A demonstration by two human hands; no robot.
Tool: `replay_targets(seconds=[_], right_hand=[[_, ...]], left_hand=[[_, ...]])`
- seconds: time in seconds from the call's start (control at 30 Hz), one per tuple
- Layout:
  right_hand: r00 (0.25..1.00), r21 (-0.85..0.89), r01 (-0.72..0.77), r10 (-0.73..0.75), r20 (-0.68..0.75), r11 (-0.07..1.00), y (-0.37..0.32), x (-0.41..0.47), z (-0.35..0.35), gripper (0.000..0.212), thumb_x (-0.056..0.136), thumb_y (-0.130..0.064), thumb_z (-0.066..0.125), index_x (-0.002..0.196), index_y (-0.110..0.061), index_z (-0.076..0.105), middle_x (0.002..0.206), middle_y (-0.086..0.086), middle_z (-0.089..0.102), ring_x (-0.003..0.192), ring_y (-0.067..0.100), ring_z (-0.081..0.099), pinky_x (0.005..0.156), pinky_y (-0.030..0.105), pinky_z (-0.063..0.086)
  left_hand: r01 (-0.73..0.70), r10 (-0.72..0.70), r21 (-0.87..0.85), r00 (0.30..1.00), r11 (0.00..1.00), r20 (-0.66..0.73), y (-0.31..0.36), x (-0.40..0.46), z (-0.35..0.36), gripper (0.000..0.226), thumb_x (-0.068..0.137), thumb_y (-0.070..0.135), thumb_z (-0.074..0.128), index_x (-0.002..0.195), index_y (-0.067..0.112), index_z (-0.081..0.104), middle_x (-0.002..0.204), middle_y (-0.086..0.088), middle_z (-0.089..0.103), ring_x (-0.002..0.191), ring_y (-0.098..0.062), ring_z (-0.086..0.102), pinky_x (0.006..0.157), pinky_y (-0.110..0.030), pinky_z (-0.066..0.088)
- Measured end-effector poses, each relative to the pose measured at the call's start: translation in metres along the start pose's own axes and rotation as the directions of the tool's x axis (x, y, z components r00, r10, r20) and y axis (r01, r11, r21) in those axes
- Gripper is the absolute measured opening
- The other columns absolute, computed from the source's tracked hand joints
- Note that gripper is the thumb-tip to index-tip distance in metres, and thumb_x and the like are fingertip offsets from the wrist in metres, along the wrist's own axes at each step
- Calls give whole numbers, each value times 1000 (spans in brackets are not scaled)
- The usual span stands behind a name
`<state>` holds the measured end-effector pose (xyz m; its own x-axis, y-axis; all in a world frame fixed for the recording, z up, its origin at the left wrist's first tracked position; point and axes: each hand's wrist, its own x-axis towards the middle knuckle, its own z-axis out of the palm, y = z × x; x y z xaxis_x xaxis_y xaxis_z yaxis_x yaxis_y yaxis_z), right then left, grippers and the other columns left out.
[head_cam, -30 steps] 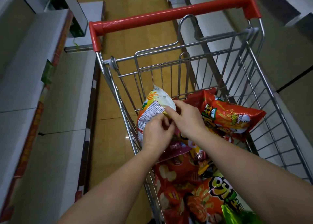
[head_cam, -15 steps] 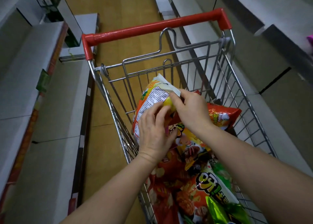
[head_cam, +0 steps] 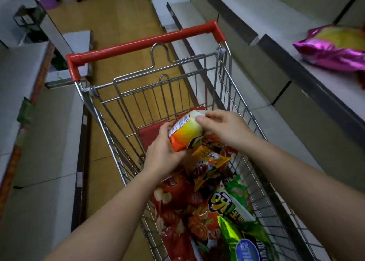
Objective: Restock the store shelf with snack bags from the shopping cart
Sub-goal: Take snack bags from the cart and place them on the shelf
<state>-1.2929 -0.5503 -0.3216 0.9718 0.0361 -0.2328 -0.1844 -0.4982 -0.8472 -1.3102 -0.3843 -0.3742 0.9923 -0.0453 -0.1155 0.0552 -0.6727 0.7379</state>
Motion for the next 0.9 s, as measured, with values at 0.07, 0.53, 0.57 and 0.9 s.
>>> replay_targets(seconds=[0.07, 0.53, 0.57, 0.9], right_hand=[[1000, 110, 4, -3, -10, 994, 8, 0, -2, 42, 87, -42, 56, 122, -19, 58, 106, -2, 65, 89, 8, 65, 89, 33, 52], [934, 113, -348, 354, -37, 931, 83, 38, 17, 32, 94, -17, 52, 125, -11, 56, 118, 9, 61, 100, 19, 59, 93, 33, 46], [925, 85, -373, 377, -41, 924, 90, 41, 20, 32, 94, -17, 52, 124, -10, 56, 120, 9, 60, 102, 20, 58, 90, 31, 45], [893, -401, -389, 446, 58, 830, 130, 75, 63, 53, 92, -39, 52, 138, -15, 41, 133, 9, 53, 116, 27, 54, 94, 33, 44]], left_hand=[[46, -47, -87, 999, 995, -4, 1, 7, -3, 78, 70, 35, 80, 134, 24, 37, 111, 7, 52, 106, -19, 56, 91, -35, 48], [563, -441, -545, 826, 621, 351, -51, 46, -12, 53, 81, 27, 70, 126, 14, 45, 109, -15, 66, 88, -29, 68, 71, -38, 56], [583, -460, -535, 812, 611, 360, -57, 48, -10, 56, 81, 30, 70, 129, 14, 44, 111, -16, 65, 90, -31, 68, 72, -40, 56], [755, -579, -447, 655, 479, 485, -83, 60, 6, 53, 84, 36, 67, 126, 13, 44, 107, -18, 67, 84, -34, 69, 64, -39, 56]])
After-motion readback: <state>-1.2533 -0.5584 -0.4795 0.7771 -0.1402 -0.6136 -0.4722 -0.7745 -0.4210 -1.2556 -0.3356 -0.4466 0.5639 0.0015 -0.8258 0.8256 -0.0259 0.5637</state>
